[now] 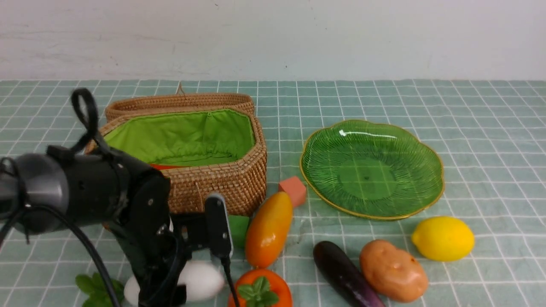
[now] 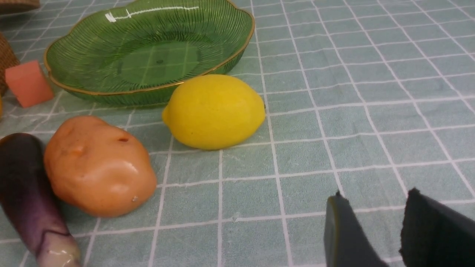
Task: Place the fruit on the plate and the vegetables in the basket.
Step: Take a daikon with your left arm and place it on the basket on the left.
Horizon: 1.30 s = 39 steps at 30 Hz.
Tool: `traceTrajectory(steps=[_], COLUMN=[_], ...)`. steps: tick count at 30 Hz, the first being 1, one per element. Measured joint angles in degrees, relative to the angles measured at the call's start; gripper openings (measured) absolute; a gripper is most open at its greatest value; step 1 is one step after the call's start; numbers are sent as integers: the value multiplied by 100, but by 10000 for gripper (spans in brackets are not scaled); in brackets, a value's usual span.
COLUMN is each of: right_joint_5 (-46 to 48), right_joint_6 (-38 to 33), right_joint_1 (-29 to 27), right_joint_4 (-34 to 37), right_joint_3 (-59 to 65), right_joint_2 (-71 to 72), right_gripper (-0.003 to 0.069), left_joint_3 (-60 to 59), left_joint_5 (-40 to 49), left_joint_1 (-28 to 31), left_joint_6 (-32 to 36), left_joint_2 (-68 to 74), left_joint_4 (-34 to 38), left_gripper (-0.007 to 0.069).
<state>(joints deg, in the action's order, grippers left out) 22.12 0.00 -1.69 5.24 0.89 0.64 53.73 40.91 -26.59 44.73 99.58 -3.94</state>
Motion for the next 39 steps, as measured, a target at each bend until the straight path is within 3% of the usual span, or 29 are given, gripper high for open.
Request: traceTrajectory(steps=[12,19,26,31,39], right_joint_5=[0,0,0,0,0], right_joint_6=[0,0,0,0,0], right_joint_1=[0,0,0,0,0], right_joint_4=[0,0,0,0,0], right_joint_3=[0,0,0,0,0], right_joint_2=[0,0,0,0,0], right_gripper=[242,242,242,242,242], left_joint_3=[-10,-14,449,1020,1040], left_joint_5=[483,827,942,-505,-3246], left_joint_1=[0,0,508,1113,1216], left_joint_6=[-131,-286,-393,-400,-400], left_joint_2=[-240,-1285,-2346,-2467,-1408], left_joint_4=[187,172,201,209,209], left_gripper=[469,469,469,469,469])
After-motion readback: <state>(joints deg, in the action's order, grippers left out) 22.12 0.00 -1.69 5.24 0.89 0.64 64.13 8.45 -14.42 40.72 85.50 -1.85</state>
